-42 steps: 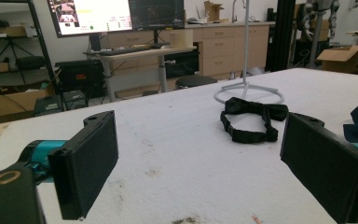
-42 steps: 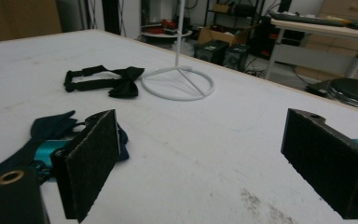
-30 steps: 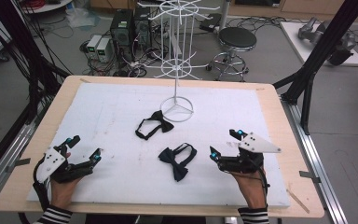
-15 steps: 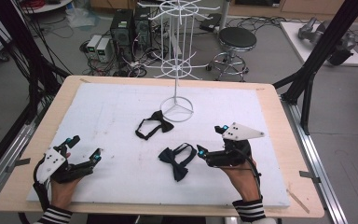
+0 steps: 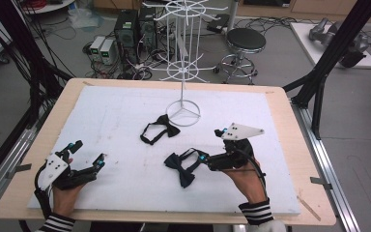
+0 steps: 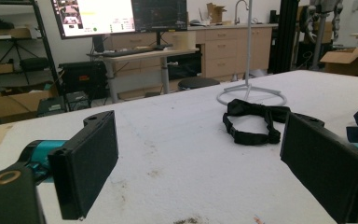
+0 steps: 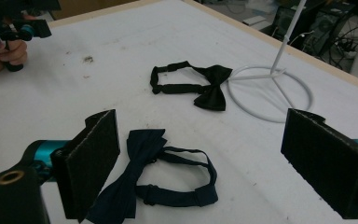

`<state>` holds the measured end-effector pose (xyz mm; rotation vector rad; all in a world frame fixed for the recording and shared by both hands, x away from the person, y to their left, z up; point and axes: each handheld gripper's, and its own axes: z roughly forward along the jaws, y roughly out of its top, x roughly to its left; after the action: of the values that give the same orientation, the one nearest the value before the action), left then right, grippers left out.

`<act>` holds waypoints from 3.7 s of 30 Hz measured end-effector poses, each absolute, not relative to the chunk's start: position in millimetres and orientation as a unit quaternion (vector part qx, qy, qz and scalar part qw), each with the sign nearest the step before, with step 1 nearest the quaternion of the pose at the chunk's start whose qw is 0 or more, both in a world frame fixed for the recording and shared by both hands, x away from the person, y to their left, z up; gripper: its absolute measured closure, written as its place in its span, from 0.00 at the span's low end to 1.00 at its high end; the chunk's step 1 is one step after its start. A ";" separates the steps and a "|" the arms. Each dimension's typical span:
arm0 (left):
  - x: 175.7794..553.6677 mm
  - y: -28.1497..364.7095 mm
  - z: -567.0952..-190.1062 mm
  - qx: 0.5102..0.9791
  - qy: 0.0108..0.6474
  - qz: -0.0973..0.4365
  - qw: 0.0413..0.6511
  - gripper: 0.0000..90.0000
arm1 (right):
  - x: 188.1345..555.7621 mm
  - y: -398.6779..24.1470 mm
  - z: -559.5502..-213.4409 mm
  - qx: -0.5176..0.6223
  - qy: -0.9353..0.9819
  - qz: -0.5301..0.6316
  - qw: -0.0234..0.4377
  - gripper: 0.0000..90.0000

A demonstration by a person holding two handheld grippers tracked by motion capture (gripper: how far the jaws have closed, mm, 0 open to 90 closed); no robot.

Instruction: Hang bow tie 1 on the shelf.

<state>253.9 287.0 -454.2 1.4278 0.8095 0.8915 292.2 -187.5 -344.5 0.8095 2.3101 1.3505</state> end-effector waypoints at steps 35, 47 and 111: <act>253.4 286.8 -454.3 0.614 0.348 0.386 0.594 0.13 | 313.8 -114.9 -378.3 0.238 0.911 0.329 0.063 0.12; 253.4 286.8 -454.3 0.614 0.348 0.386 0.594 0.13 | 319.0 -97.5 -395.3 0.233 0.930 0.283 0.037 0.18; 253.6 287.0 -454.4 0.613 0.348 0.386 0.595 0.13 | 333.5 -90.8 -412.8 0.266 0.943 0.198 -0.004 0.83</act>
<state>253.6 287.0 -454.4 1.4250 0.8095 0.8958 333.5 -90.8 -412.8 0.8391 2.9722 0.6228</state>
